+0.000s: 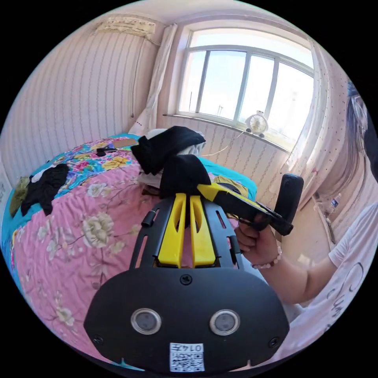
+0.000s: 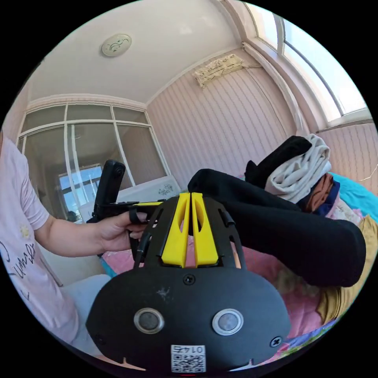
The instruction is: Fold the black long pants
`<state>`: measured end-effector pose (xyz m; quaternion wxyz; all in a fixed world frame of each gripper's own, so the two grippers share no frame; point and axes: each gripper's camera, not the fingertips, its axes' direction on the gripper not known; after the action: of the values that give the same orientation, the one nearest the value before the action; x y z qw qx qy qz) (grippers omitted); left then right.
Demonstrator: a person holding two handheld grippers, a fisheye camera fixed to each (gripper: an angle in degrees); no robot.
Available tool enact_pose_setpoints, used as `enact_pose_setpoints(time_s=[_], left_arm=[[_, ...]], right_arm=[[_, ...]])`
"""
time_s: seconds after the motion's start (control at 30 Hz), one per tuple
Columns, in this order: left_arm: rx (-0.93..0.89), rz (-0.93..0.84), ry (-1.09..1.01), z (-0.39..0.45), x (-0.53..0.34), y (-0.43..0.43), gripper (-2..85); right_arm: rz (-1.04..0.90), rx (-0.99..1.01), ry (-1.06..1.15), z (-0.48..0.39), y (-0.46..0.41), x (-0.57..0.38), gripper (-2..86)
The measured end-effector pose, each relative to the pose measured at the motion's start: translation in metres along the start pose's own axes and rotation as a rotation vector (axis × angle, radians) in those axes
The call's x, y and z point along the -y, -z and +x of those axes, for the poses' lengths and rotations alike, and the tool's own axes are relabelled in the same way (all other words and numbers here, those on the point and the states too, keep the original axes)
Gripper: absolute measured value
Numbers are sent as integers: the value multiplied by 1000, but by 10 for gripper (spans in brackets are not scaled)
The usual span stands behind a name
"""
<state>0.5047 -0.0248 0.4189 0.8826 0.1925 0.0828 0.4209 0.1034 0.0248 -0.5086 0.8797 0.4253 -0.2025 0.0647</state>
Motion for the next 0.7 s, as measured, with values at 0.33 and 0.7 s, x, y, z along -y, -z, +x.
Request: enact_pose_setpoints(time_s=[0.33, 0.7], left_arm=[[512, 225, 148, -95, -38, 252, -10], [255, 233, 39, -150, -34, 261, -10]], right_arm=[[-238, 495, 164, -210, -202, 58, -3], [-166, 378, 78, -216, -256, 49, -3]])
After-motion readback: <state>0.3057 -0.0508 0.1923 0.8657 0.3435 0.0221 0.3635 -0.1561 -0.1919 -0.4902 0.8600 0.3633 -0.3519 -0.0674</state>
